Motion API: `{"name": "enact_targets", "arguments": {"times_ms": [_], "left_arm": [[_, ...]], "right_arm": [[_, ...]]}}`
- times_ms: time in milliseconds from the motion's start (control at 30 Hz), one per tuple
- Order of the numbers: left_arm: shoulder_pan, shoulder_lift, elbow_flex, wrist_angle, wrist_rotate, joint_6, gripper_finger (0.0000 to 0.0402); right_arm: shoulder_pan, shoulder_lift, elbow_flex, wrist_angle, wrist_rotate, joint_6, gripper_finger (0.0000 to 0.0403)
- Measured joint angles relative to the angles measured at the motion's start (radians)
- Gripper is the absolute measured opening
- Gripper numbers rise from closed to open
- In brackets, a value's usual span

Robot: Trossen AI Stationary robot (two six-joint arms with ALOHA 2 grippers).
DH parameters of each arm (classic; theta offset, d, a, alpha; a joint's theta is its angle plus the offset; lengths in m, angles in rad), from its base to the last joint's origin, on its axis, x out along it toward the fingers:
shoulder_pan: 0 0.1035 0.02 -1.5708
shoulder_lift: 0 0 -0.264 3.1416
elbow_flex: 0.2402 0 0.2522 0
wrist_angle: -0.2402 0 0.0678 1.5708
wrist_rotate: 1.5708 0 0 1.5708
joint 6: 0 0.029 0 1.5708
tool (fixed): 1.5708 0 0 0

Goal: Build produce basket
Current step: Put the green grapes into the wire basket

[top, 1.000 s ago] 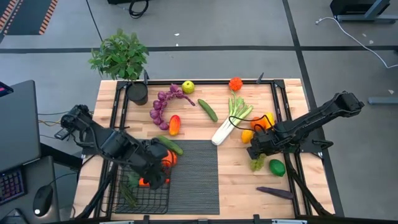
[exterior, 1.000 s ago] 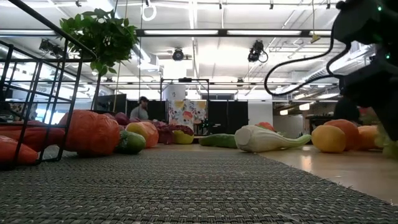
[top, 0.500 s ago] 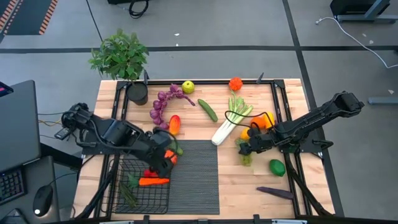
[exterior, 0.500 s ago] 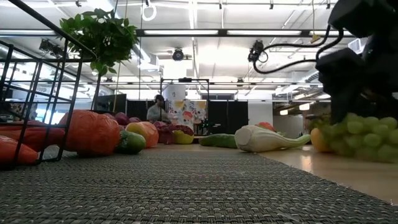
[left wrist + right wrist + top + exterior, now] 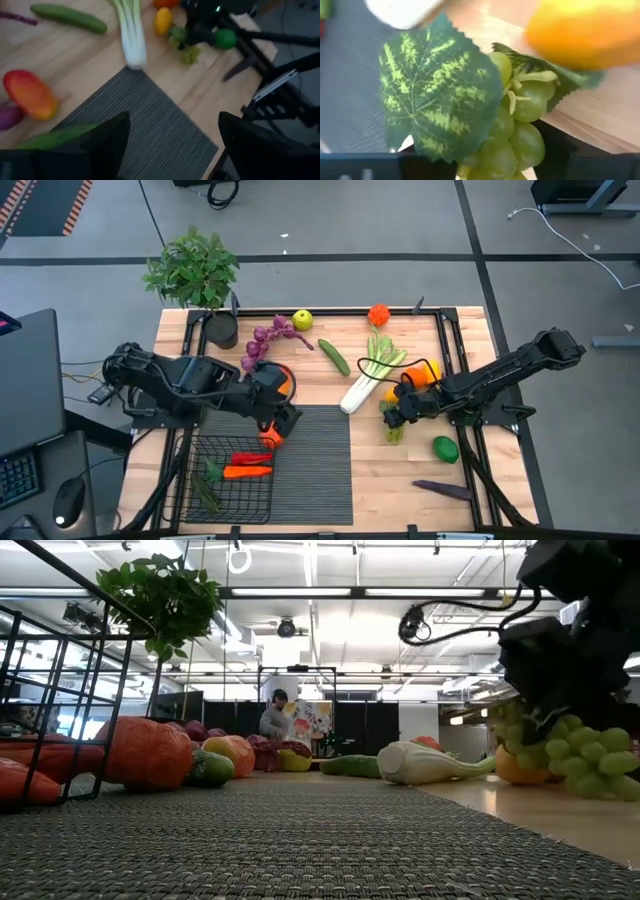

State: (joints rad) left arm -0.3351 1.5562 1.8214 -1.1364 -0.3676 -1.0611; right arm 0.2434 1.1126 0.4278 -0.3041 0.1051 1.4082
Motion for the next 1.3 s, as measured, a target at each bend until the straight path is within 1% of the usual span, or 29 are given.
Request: {"name": "enact_targets", "arguments": {"times_ms": [100, 233, 400, 500, 633, 700, 800, 833, 933, 1000, 1033, 1100, 1167, 1233, 1300], "left_arm": [[0.026, 0.0, 0.0, 0.047, -0.04, 0.004, 0.0309], [0.061, 0.0, 0.0, 0.092, -0.118, -0.06, 0.0309], [0.101, 0.0, -0.001, 0.14, -0.183, -0.124, 0.0309], [0.123, 0.002, -0.001, 0.177, -0.198, -0.153, 0.0309], [0.136, 0.021, -0.002, 0.252, -0.178, -0.152, 0.0309], [0.136, 0.031, -0.002, 0.311, -0.148, -0.128, 0.0309], [0.126, 0.056, 0.0, 0.373, -0.11, -0.08, 0.0309], [0.119, 0.06, -0.002, 0.369, -0.106, -0.071, 0.0309], [0.106, 0.083, -0.001, 0.394, -0.107, -0.046, 0.0309], [0.099, 0.095, -0.003, 0.392, -0.108, -0.045, 0.0309], [0.097, 0.105, 0.0, 0.42, -0.11, -0.045, 0.0309], [0.096, 0.116, -0.004, 0.424, -0.109, -0.03, 0.0309], [0.096, 0.136, 0.0, 0.47, -0.111, -0.019, 0.0309], [0.098, 0.142, -0.003, 0.459, -0.111, -0.018, 0.0309], [0.107, 0.16, 0.001, 0.505, -0.108, -0.025, 0.0309]], "right_arm": [[-0.009, 0.0, 0.0, 0.116, -0.021, -0.037, 0.0169], [-0.02, 0.0, 0.0, 0.349, -0.023, -0.042, 0.0165], [-0.033, -0.001, 0.0, 0.691, 0.025, -0.09, 0.0165], [-0.046, -0.002, 0.0, 0.809, 0.041, -0.122, 0.0165], [-0.057, -0.002, 0.0, 0.883, 0.043, -0.125, 0.0165], [-0.057, -0.001, 0.0, 0.911, 0.068, -0.121, 0.0165], [-0.058, -0.001, 0.0, 0.972, 0.141, -0.122, 0.0165], [-0.059, -0.001, 0.0, 0.994, 0.168, -0.126, 0.0165], [-0.066, -0.002, 0.001, 1.052, 0.247, -0.135, 0.0165], [-0.072, -0.001, 0.001, 1.084, 0.279, -0.156, 0.0165], [-0.073, -0.002, 0.001, 1.089, 0.292, -0.166, 0.0165], [-0.078, -0.001, 0.001, 1.095, 0.297, -0.179, 0.0165], [-0.083, -0.001, 0.001, 1.096, 0.291, -0.181, 0.0165], [-0.083, -0.001, 0.011, 1.092, 0.268, -0.183, 0.0165], [-0.083, 0.0, 0.014, 1.102, 0.246, -0.194, 0.0165]]}}
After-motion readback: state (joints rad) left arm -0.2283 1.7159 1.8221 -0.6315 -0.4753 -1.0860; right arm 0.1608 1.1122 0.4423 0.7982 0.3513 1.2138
